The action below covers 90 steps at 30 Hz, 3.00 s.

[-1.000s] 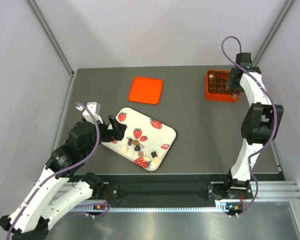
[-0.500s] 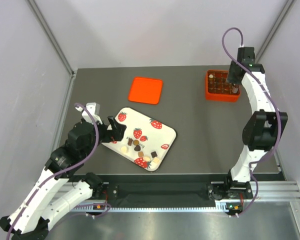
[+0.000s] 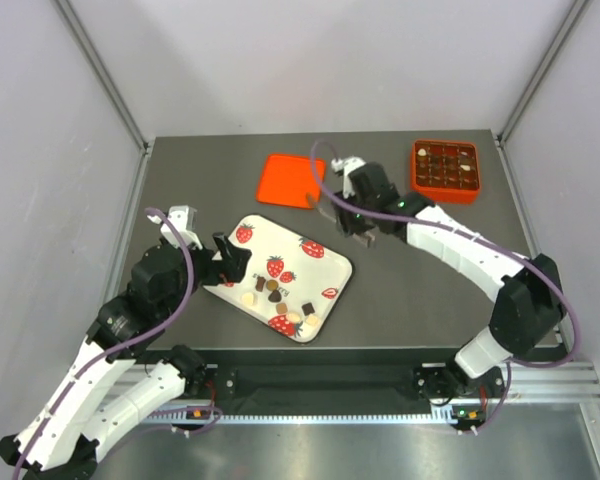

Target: Pack the chocolate

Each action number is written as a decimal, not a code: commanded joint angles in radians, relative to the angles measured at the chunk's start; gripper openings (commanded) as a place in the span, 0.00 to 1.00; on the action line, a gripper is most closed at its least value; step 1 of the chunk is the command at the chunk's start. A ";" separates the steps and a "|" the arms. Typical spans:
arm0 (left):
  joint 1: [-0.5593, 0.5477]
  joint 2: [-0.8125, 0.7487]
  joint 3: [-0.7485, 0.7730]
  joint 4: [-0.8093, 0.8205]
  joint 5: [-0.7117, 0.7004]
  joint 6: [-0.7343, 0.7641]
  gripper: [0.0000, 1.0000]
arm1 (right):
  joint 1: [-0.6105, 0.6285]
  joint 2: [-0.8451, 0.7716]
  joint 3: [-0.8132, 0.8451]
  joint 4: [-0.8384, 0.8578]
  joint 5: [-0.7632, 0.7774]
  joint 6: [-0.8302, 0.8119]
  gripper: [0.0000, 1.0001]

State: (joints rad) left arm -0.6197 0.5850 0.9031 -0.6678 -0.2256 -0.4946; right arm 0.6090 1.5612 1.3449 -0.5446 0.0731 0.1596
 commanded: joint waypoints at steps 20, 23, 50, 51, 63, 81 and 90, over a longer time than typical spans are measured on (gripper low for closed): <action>0.002 -0.037 0.128 -0.021 -0.107 0.031 0.98 | 0.495 -0.092 -0.311 0.319 -0.041 -0.104 0.51; 0.002 -0.042 0.125 -0.026 -0.112 0.031 0.98 | 0.505 -0.070 -0.297 0.313 -0.035 -0.120 0.51; 0.002 -0.053 0.105 -0.024 -0.121 0.021 0.98 | 0.503 -0.003 -0.299 0.380 -0.019 -0.098 0.40; 0.002 -0.050 0.105 -0.024 -0.121 0.021 0.98 | 0.503 -0.006 -0.291 0.382 -0.019 -0.095 0.40; 0.002 -0.060 0.105 -0.032 -0.130 0.021 0.98 | 0.416 -0.079 -0.260 0.385 -0.068 -0.029 0.36; 0.003 -0.056 0.085 -0.019 -0.113 0.021 0.98 | -0.381 -0.124 -0.130 0.173 -0.041 -0.003 0.36; 0.002 -0.044 0.086 -0.015 -0.112 0.022 0.98 | -0.571 0.029 -0.036 0.147 -0.076 0.050 0.37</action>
State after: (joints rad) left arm -0.6197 0.5327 0.9928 -0.7120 -0.3336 -0.4728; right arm 0.0490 1.5723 1.2446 -0.3927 0.0235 0.1844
